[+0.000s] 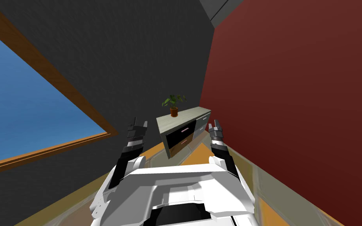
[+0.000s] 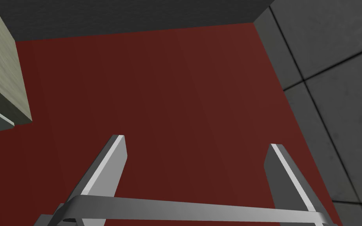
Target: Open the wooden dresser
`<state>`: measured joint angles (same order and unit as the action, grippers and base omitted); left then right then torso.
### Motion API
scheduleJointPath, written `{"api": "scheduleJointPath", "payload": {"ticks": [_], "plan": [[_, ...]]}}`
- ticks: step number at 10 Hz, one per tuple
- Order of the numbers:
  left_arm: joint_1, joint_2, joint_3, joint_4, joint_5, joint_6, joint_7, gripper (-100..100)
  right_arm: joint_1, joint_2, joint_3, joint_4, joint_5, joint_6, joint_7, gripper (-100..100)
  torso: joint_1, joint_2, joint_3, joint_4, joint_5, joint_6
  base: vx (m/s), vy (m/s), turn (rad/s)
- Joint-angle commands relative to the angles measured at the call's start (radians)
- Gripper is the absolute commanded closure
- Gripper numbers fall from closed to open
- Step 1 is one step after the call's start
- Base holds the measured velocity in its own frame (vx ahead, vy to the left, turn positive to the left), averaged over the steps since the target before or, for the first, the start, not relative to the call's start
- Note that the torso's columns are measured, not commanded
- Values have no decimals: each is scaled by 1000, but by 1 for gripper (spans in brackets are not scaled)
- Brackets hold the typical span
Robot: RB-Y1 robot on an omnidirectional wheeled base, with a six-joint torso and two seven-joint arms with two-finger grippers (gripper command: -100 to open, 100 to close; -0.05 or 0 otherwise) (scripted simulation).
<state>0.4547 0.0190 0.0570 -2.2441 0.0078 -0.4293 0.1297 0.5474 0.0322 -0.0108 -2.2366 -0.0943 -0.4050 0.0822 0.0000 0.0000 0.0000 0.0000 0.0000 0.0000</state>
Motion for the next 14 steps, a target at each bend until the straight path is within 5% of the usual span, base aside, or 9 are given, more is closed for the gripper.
{"api": "scheduleJointPath", "payload": {"ticks": [1, 9, 10, 14], "plan": [[0, 0, 0, 0, 0, 0, 0, 0, 0, 0, 0, 0, 0, 0, 0, 0, 0, 40, -82, 41, 0, 0, 0, 0, 0], [0, 0, 0, 0, 0, 0, 0, 0, 0, 0, 0, 0, 0, 0, 0, 0, 0, 618, -1234, 617, 0, 0, 0, 0, 0], [0, 0, 0, 0, 0, 0, 0, 0, -5, -49, -1, 7, -14, 6, -8, -100, 0, 691, -1382, 691, 0, 0, 6, -1, 15], [0, 0, 0, 0, 0, 0, 0, 0, -33, -159, -9, 49, -99, 40, -52, -100, 0, 737, -1476, 738, 0, 0, 3, -6, 35]]}}
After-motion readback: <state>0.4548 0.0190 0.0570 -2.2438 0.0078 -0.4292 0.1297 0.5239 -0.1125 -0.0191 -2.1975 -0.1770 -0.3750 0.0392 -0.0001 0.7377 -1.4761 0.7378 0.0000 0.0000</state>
